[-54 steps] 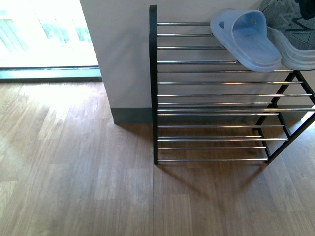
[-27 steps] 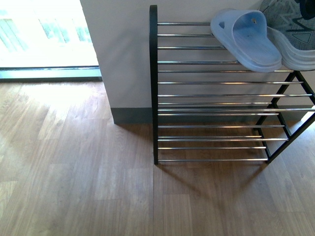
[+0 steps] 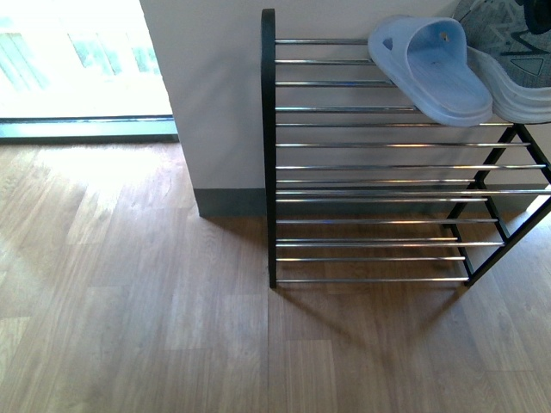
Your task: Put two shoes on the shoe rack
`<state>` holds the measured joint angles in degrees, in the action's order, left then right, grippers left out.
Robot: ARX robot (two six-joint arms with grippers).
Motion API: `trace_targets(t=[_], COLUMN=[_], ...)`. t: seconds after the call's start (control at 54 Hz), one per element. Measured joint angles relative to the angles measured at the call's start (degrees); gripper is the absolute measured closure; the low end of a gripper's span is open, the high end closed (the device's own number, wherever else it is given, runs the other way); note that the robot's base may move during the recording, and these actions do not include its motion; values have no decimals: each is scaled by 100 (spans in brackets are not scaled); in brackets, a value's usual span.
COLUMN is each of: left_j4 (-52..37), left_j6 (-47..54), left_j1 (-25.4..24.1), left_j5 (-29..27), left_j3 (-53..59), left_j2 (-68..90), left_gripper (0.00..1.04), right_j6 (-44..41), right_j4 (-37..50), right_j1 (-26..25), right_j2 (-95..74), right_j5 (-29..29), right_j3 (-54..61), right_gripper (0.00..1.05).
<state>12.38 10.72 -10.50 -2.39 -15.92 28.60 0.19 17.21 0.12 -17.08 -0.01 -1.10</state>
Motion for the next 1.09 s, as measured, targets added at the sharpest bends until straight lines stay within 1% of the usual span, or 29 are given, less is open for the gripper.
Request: trace_targets(t=[0.537, 0.593, 0.63, 0.908, 0.945, 1.093], left_j4=[0, 0, 0, 0, 0, 0], left_j6=[0, 0, 0, 0, 0, 0], left_j1=[0, 0, 0, 0, 0, 0], left_j5=[0, 0, 0, 0, 0, 0], left_j3=[0, 0, 0, 0, 0, 0], left_j2=[0, 0, 0, 0, 0, 0], left_gripper=[103, 103, 103, 103, 103, 103], right_j6=[0, 0, 0, 0, -2, -2], right_j4=[-730, -1464, -1646, -1700, -1700, -1700], right_j1=[0, -2, -2, -2, -2, -2], right_j2=[726, 1263, 1508, 1672, 1672, 1674], right_j5=[0, -9, 11, 13, 13, 13], right_j3=[0, -2, -2, -2, -2, -2], right_gripper=[103, 103, 103, 103, 101, 80])
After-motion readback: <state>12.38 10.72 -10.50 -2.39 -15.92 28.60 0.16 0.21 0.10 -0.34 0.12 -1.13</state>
